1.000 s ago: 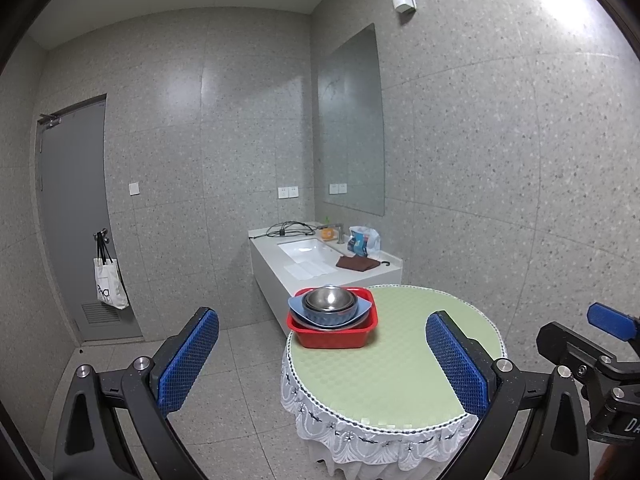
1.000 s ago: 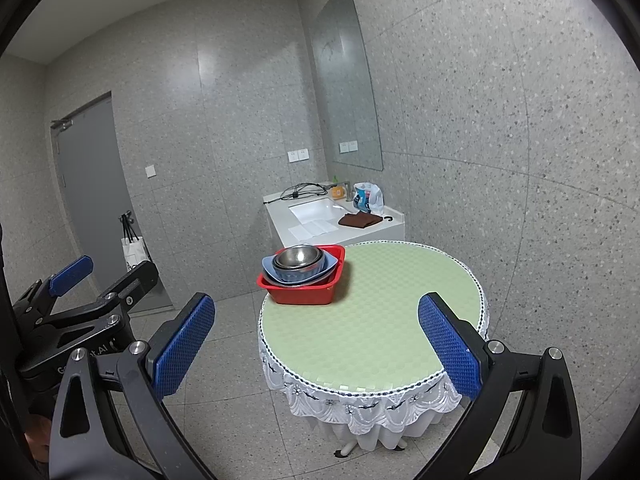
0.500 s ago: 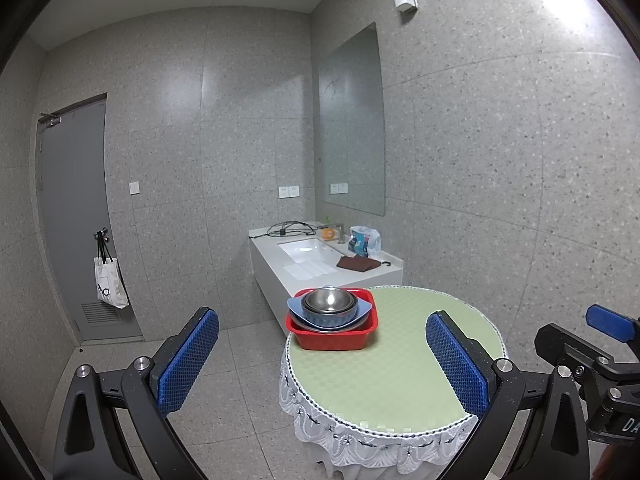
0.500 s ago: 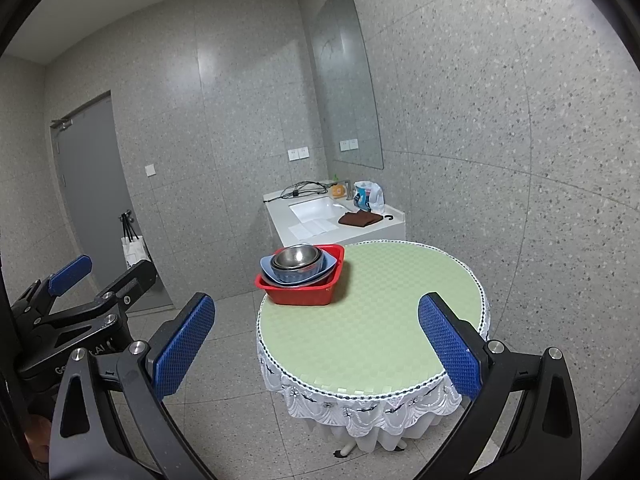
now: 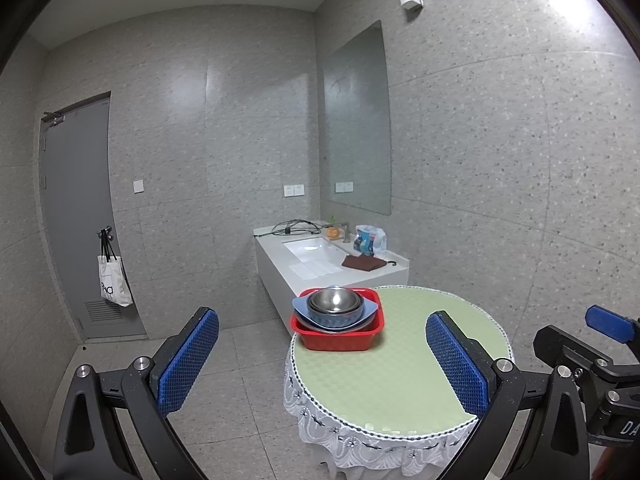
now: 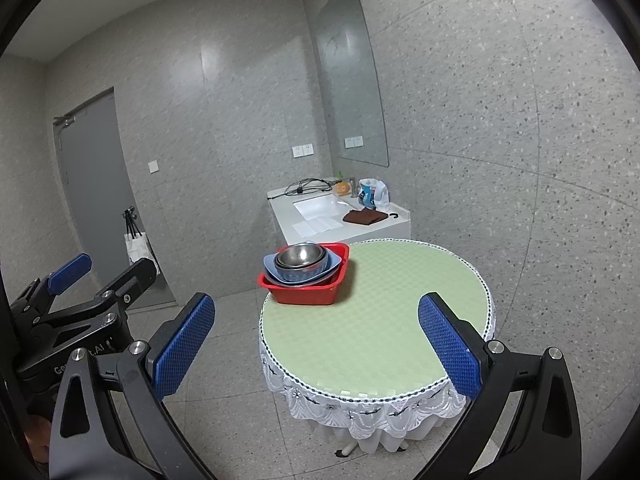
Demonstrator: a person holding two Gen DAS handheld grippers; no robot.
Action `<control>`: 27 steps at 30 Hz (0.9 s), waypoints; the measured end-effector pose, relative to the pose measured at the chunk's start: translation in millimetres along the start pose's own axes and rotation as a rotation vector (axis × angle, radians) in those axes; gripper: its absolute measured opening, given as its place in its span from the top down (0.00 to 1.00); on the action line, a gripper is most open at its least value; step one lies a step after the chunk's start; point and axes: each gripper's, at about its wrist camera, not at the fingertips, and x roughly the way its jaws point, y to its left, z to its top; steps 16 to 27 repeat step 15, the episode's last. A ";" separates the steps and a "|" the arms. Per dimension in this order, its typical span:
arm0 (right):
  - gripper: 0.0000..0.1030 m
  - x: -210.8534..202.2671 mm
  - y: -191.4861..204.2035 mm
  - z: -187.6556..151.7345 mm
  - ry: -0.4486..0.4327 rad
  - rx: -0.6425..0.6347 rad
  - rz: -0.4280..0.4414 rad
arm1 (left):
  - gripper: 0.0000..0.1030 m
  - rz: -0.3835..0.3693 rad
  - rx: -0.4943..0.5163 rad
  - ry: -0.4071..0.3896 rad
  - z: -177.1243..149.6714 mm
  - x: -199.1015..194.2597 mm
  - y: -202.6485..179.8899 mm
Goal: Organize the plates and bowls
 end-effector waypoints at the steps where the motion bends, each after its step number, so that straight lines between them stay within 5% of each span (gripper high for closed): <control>1: 0.00 0.9 0.1 0.2 0.001 0.000 0.001 | 0.01 0.000 0.000 0.001 -0.2 1.4 0.5; 27: 0.00 26.6 2.8 4.6 0.017 -0.002 0.011 | 0.01 0.011 -0.010 0.006 4.0 30.4 15.8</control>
